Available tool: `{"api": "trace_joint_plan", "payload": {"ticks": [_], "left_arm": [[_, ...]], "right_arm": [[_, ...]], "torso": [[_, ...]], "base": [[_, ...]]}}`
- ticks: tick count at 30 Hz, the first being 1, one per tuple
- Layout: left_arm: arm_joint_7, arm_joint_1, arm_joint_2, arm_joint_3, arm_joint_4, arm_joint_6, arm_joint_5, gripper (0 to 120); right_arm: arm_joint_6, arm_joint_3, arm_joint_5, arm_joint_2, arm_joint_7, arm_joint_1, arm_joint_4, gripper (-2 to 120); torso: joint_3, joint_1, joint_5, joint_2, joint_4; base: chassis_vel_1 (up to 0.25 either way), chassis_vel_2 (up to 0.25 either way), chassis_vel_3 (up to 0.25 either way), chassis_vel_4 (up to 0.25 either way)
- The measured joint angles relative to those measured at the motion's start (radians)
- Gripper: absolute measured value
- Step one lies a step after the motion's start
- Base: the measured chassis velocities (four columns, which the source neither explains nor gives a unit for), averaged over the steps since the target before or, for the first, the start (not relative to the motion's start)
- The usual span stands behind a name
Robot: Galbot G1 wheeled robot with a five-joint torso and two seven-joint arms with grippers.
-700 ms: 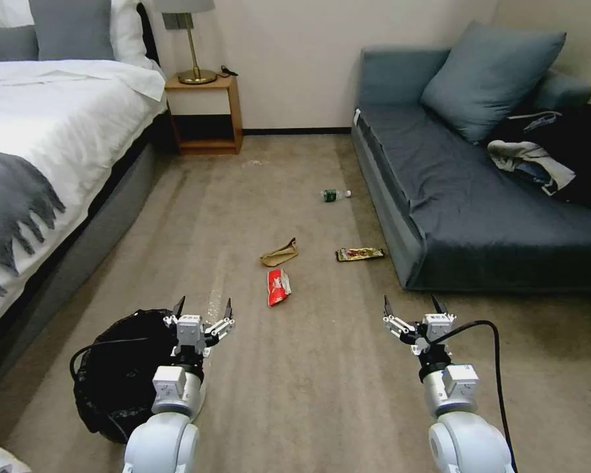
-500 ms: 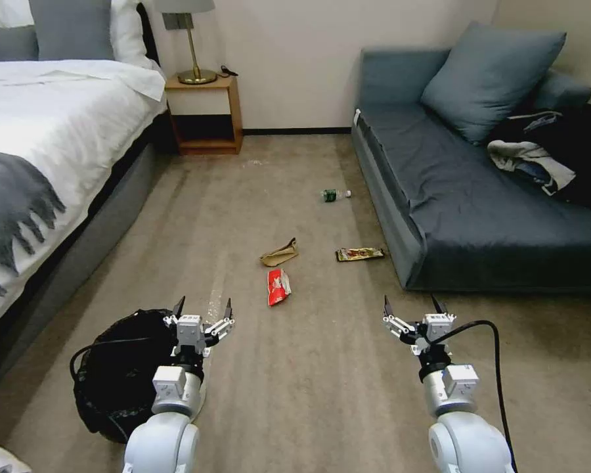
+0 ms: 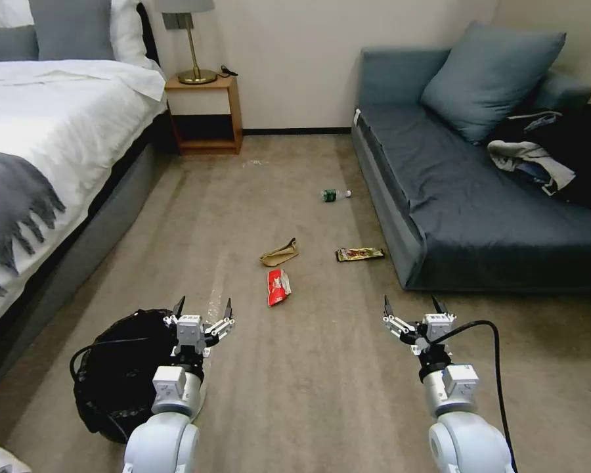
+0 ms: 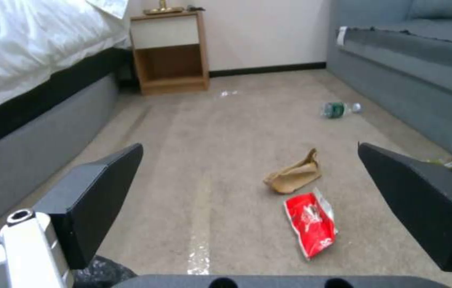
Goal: Pick up the trash bin, then pick up the garbage on the floor and place it into the trash bin.
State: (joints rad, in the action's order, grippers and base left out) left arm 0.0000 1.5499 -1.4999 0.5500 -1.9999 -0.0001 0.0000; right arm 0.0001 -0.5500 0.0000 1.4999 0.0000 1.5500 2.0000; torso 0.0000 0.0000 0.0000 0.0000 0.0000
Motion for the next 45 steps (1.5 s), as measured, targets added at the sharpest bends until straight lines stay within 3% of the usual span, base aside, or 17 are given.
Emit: {"api": "trace_joint_plan", "payload": {"ticks": [4,7,10,11,13,16,20,24,27,28,30,32,33,37,38,40,45], "left_arm": [[0.000,0.003,0.000,0.005,0.000,-0.003,-0.006,100],[-0.009,0.027,0.003,0.042,-0.020,-0.036,-0.056,100],[-0.036,0.086,0.010,0.136,-0.074,-0.123,-0.182,100],[-0.036,0.086,0.010,0.136,-0.074,-0.123,-0.182,100],[-0.054,0.121,0.015,0.193,-0.106,-0.175,-0.256,100],[-0.067,0.132,0.018,0.207,-0.129,-0.216,-0.276,100],[-0.076,0.133,0.018,0.207,-0.134,-0.220,-0.263,100],[-0.099,0.133,0.016,0.207,-0.135,-0.220,-0.230,100],[-0.209,0.133,0.018,0.203,-0.127,-0.212,-0.199,100],[-0.209,0.133,0.018,0.203,-0.127,-0.212,-0.199,100],[-0.345,0.135,0.024,0.194,-0.130,-0.195,-0.219,100],[-0.480,0.149,0.028,0.187,-0.173,-0.142,-0.295,100],[-0.480,0.149,0.028,0.187,-0.173,-0.142,-0.295,100],[-0.700,0.177,0.037,0.187,-0.261,-0.024,-0.469,100],[-0.700,0.177,0.037,0.187,-0.261,-0.024,-0.469,100],[-0.808,0.191,0.047,0.201,-0.289,0.059,-0.579,100],[-0.859,0.186,0.054,0.207,-0.238,0.138,-0.652,100]], "right_arm": [[0.003,0.001,-0.001,0.001,0.002,0.002,0.000,100],[0.012,0.005,-0.005,0.002,0.006,0.006,0.000,100],[0.102,0.051,-0.053,0.020,0.041,0.050,0.017,100],[0.102,0.051,-0.053,0.020,0.041,0.050,0.017,100],[0.181,0.090,-0.095,0.035,0.073,0.089,0.033,100],[0.286,0.142,-0.150,0.057,0.114,0.140,0.056,100],[0.351,0.116,-0.210,0.051,0.115,0.132,0.059,100],[0.353,0.082,-0.228,0.037,0.106,0.109,0.069,100],[0.371,0.018,-0.228,0.019,0.057,0.076,0.067,100],[0.371,0.018,-0.228,0.019,0.057,0.076,0.067,100],[0.428,-0.036,-0.205,0.009,0.020,0.045,0.053,100],[0.468,-0.089,-0.182,0.002,-0.015,0.021,0.044,100],[0.468,-0.089,-0.182,0.002,-0.015,0.021,0.044,100],[0.484,-0.124,-0.148,-0.014,-0.034,0.018,0.042,100],[0.484,-0.124,-0.148,-0.014,-0.034,0.018,0.042,100],[0.489,-0.124,-0.140,-0.016,-0.037,0.021,0.040,100],[0.488,-0.099,-0.140,-0.003,-0.036,0.023,0.040,100]], "torso": [[0.000,0.000,0.0000,0.000,-0.0001],[0.000,0.000,-0.0005,0.000,-0.0002],[0.000,0.000,-0.0001,0.000,0.0002],[0.000,0.000,-0.0001,0.000,0.0002],[0.000,0.000,0.0002,0.000,0.0005],[0.000,0.000,0.0000,0.000,-0.0002],[0.000,0.000,-0.0004,0.000,0.0001],[0.000,0.000,0.0001,0.000,0.0000],[0.000,0.000,0.0001,0.000,-0.0001],[0.000,0.000,0.0001,0.000,-0.0001],[0.000,0.000,0.0001,0.000,-0.0001],[0.000,0.000,0.0000,0.000,0.0000],[0.000,0.000,0.0000,0.000,0.0000],[0.000,0.000,0.0002,0.000,0.0000],[0.000,0.000,0.0002,0.000,0.0000],[0.000,0.000,0.0002,0.000,0.0000],[0.000,0.000,-0.0003,0.000,0.0001]], "base": [[0.000,0.000,0.000,0.000],[0.000,0.000,0.000,0.000],[0.000,0.000,0.000,0.000],[0.000,0.000,0.000,0.000],[0.000,0.000,0.000,0.000],[0.000,0.000,0.000,0.000],[0.000,0.000,0.000,0.000],[0.000,0.000,0.000,0.000],[0.000,0.000,0.000,0.000],[0.000,0.000,0.000,0.000],[0.000,0.000,0.000,0.000],[0.000,0.000,0.000,0.000],[0.000,0.000,0.000,0.000],[0.000,0.000,0.000,0.000],[0.000,0.000,0.000,0.000],[0.000,0.000,0.000,0.000],[0.000,0.000,0.000,0.000]]}}
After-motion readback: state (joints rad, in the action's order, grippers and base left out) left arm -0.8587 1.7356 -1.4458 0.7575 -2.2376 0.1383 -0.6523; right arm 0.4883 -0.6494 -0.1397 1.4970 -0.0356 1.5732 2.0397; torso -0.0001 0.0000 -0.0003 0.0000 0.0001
